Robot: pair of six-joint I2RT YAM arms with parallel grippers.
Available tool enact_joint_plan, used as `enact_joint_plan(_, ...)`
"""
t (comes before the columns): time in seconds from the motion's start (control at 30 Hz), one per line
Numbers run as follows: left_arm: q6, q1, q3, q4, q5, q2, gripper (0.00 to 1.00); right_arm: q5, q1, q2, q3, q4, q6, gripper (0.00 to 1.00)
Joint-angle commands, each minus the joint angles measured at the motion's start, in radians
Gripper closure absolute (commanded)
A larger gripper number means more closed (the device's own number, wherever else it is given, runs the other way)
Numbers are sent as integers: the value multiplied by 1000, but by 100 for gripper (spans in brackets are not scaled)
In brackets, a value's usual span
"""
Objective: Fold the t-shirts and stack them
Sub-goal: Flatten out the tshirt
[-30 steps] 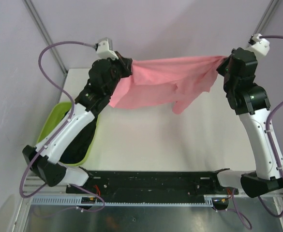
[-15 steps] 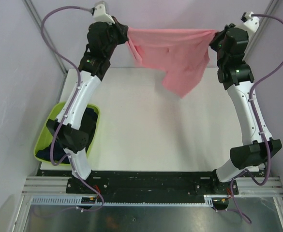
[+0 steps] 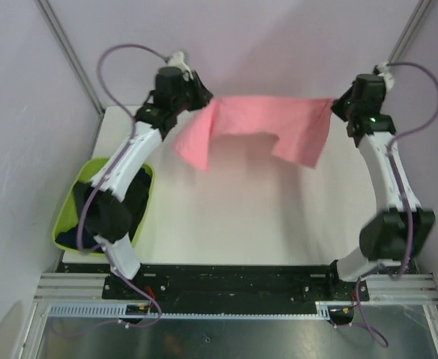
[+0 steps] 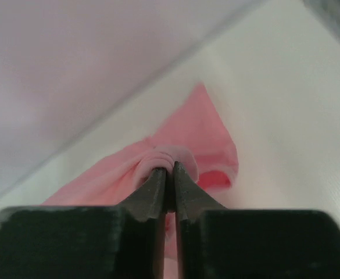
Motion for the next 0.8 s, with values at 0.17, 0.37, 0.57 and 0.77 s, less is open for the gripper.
enact_joint_plan(0.17,-98,23,-307,-105,30,152,27,-50,-36,362,-39,-196,-4,27)
enact_joint_plan(0.37,-180,11,-581,-105,-112,-71,34,8,-15,218,-192,-224,28,22)
enact_joint_plan(0.57,-230,10,-677,-99,-237,-99,45,12,-27,110,-379,-142,42,25)
enact_joint_plan(0.77,-256,7,-627,-99,-275,6,55,17,-30,114,-407,-103,32,28)
